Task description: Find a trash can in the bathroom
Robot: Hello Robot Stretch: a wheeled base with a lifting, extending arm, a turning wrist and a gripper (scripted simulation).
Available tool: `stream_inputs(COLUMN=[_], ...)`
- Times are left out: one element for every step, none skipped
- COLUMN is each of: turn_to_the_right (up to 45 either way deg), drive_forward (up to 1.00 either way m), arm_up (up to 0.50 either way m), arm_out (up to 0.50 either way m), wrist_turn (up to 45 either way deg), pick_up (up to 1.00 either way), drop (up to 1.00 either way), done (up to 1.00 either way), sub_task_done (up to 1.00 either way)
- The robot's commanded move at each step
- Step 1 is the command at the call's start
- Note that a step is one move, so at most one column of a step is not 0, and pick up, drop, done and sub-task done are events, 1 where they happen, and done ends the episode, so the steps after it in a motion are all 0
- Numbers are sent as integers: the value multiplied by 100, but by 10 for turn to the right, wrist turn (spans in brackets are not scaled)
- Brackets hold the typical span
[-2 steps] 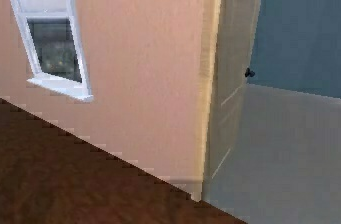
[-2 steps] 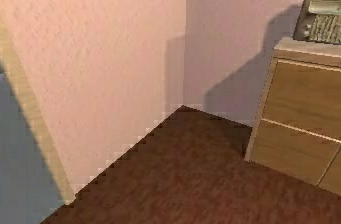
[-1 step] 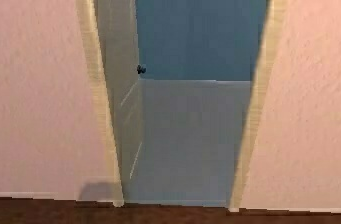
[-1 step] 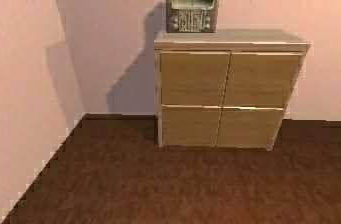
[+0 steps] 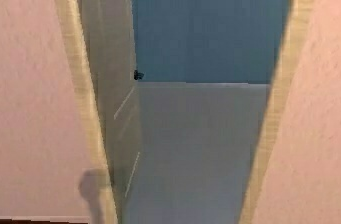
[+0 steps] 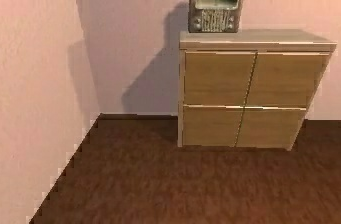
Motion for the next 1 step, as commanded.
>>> stream_inputs(turn_to_the_right=[30], drive_forward=[0], arm_up=[0], arm_out=[0], wrist_turn=[0], pick_up=[0], drop=[0], done=[0], sub_task_done=[0])
